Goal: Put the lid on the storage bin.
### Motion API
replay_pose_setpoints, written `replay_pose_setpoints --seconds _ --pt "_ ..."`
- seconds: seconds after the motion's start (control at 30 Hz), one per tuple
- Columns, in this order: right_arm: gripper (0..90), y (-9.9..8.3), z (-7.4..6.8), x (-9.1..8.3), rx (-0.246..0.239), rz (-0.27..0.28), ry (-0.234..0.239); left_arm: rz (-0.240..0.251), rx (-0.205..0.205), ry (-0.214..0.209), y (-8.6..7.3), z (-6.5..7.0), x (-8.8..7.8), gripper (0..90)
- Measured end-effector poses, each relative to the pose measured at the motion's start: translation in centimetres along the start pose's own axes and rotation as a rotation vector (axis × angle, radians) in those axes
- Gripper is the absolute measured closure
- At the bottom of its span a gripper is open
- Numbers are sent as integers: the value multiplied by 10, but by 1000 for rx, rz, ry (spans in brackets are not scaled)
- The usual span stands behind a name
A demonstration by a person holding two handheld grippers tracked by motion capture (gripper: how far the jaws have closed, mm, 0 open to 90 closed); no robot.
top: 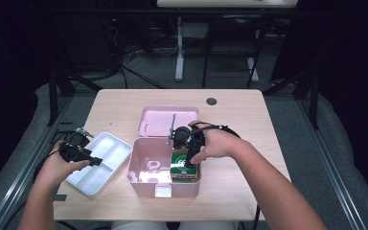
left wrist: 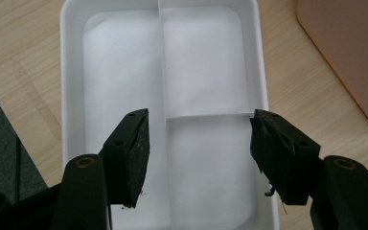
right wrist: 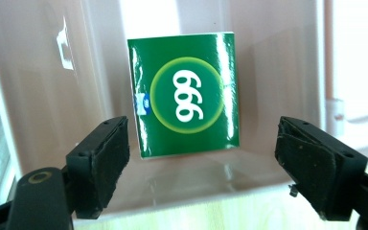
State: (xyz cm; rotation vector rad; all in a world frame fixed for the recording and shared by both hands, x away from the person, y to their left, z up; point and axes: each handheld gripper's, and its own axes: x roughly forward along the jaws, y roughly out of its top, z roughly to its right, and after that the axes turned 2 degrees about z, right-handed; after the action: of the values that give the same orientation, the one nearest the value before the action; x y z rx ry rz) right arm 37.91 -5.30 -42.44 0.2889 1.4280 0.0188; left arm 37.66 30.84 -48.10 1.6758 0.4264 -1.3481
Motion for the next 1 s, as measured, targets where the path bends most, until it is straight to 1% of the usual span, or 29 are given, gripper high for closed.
replay_pose_setpoints --seconds 0.2,0.27,0.37,0.47,0.6,0.67,0.7,0.73,0.77,0.83,0.87,0.93,1.0 --pt "202 -10 5 -12 29 10 -24 -4 -5 0 -1 -1 -1 391" --pt "207 -14 6 -15 41 14 -31 -1 -12 0 -1 -1 -1 391" --pt "212 -21 7 -18 58 17 -48 -2 -10 2 -2 -1 -1 391" --pt "225 -29 8 -20 90 34 -62 -2 1 3 -2 0 -1 391" --pt "228 -41 10 -22 124 46 -72 -3 0 9 -2 0 -1 391" --pt "228 -49 11 -23 150 53 -73 -6 2 12 -2 0 -1 391" --pt "228 -52 12 -23 165 54 -69 -13 3 7 -3 0 0 399" --pt "228 -52 12 -23 165 54 -69 -13 3 7 -3 0 0 414" --pt "228 -60 14 -21 195 48 -59 -17 -4 13 -4 -1 0 415" --pt "227 -66 14 -19 207 44 -56 -18 -5 23 -5 -2 0 433" --pt "227 -69 15 -17 217 43 -56 -12 -6 27 -6 -2 -1 433" --pt "228 -75 15 -13 244 50 -63 -8 -17 26 -6 -4 -1 433" --pt "228 -82 15 -9 276 67 -73 -5 -31 15 -8 -5 -1 456"
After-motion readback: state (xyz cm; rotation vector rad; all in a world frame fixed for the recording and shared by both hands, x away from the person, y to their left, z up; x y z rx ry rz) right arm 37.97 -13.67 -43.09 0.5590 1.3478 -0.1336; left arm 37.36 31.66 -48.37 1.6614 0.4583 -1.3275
